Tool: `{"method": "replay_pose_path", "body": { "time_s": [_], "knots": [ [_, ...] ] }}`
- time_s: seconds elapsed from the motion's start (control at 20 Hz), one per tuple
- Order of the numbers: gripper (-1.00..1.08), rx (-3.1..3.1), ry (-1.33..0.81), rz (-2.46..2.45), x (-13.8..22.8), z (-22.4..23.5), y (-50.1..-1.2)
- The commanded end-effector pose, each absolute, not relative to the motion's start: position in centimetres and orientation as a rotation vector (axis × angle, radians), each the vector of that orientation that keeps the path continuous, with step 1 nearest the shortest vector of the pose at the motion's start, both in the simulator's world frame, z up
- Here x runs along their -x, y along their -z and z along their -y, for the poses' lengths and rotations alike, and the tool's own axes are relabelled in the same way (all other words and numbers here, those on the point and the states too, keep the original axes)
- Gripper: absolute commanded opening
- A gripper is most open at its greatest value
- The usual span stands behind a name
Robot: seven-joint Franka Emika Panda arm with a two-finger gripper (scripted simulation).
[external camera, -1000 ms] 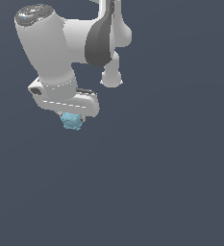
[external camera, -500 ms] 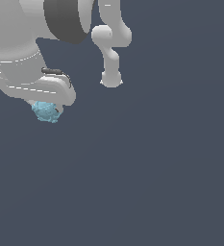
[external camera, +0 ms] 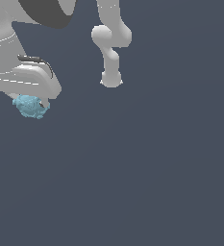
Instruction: Pick up the object and move it to a goal position.
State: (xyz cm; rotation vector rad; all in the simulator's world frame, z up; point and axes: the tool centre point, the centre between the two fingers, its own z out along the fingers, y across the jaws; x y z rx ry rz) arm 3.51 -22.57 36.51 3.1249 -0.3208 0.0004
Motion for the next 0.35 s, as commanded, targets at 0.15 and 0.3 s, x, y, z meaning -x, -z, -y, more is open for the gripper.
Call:
{"method": "replay_pose_path", "body": {
  "time_s": [0.15, 0.3],
  "knots": [
    [-1.0, -3.125, 0.0, 0.321, -3.78, 23.16, -37.16],
    [-1.0, -3.125, 0.0, 0.321, -3.83, 23.22, -37.24]
  ]
}}
